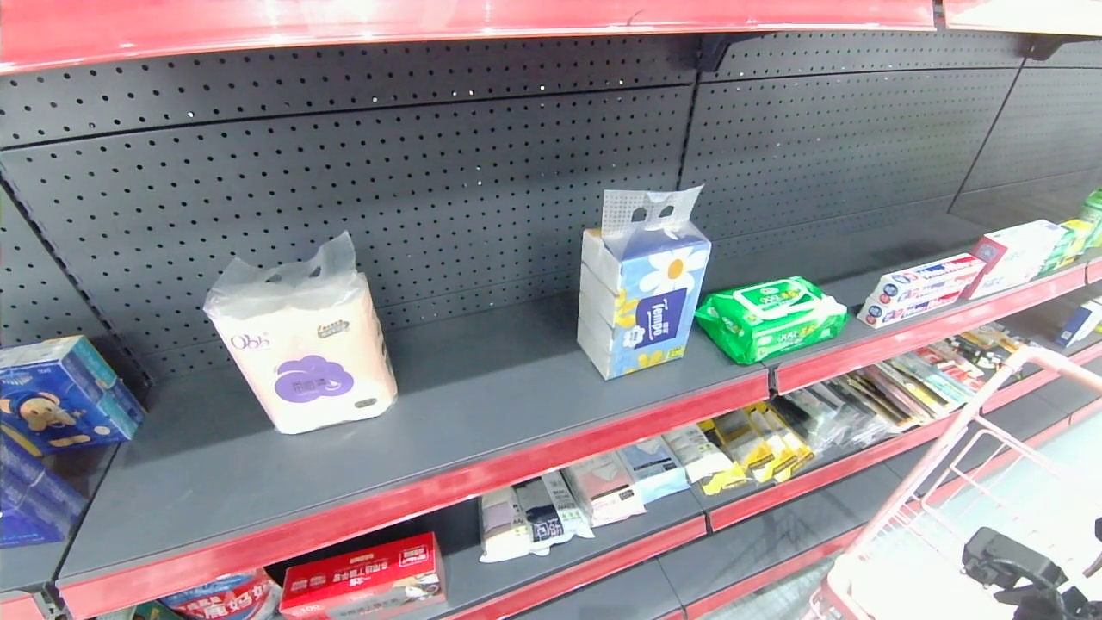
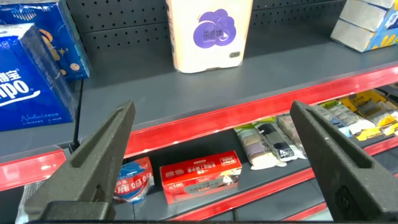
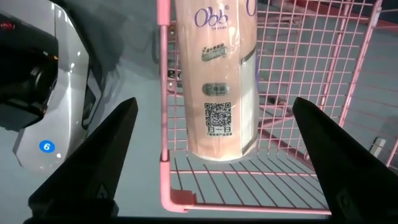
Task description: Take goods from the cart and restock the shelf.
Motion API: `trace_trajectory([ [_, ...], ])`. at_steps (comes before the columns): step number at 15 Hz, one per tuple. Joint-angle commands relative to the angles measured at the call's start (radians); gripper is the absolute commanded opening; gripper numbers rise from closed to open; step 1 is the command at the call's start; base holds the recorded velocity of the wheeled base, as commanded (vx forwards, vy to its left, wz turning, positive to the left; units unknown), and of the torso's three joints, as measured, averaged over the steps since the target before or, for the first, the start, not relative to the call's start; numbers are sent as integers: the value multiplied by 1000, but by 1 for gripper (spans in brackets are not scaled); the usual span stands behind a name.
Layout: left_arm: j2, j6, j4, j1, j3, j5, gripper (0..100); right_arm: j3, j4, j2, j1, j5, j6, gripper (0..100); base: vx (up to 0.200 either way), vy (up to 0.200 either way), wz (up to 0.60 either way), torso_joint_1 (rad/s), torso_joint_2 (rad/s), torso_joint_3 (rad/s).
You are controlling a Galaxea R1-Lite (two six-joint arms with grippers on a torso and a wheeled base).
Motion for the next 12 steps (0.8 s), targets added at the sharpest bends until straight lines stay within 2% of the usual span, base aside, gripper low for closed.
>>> trace_trajectory([
  [1,0,0,0,0,0,0,100,-5,0,-3,7,-4,0,100,0,0,0,-85,193,100],
  [9,1,0,0,0,0,0,100,-9,0,-1,17,-9,0,100,0,0,0,-104,221,118],
  [12,0,0,0,0,0,0,100,-48,0,2,26,-10,0,100,0,0,0,-142,310,172],
])
